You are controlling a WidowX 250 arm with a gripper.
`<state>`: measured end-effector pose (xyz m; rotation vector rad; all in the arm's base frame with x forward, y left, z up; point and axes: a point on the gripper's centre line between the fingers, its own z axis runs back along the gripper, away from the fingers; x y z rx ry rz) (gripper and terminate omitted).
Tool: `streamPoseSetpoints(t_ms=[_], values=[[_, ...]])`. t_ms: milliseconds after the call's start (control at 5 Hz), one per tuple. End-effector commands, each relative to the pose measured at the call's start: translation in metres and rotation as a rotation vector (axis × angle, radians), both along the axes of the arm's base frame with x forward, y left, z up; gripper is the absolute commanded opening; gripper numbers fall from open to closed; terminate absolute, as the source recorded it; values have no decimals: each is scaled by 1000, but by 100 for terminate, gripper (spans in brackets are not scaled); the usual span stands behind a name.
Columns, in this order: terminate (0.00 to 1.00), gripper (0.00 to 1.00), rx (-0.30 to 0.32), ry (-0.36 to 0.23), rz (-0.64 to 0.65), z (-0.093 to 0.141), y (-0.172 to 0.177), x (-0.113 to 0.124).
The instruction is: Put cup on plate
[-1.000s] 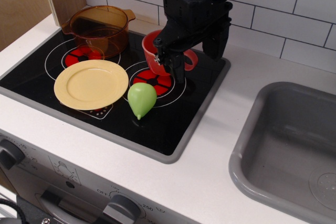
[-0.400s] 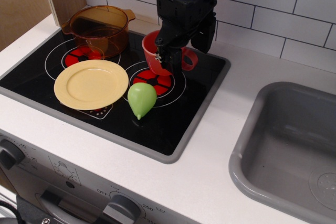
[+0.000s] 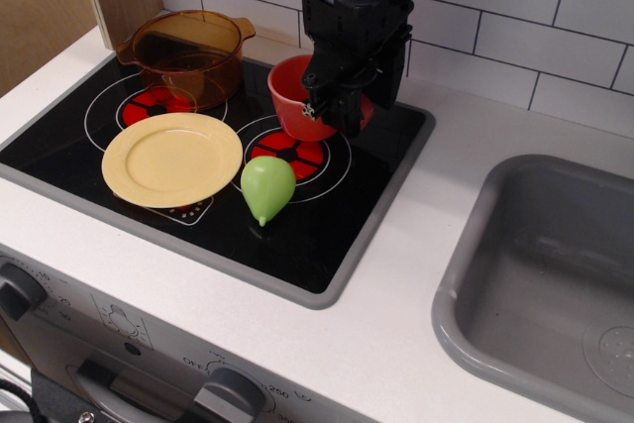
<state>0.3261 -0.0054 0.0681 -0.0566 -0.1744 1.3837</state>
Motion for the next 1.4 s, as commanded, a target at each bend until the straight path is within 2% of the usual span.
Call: streamPoseSetpoints(t_ms=[0, 600, 1200], values=[[0, 0, 15, -12, -18, 10, 3, 9], [0, 0, 15, -58, -55, 38, 11, -8], [0, 0, -34, -46, -94, 57, 46, -45]])
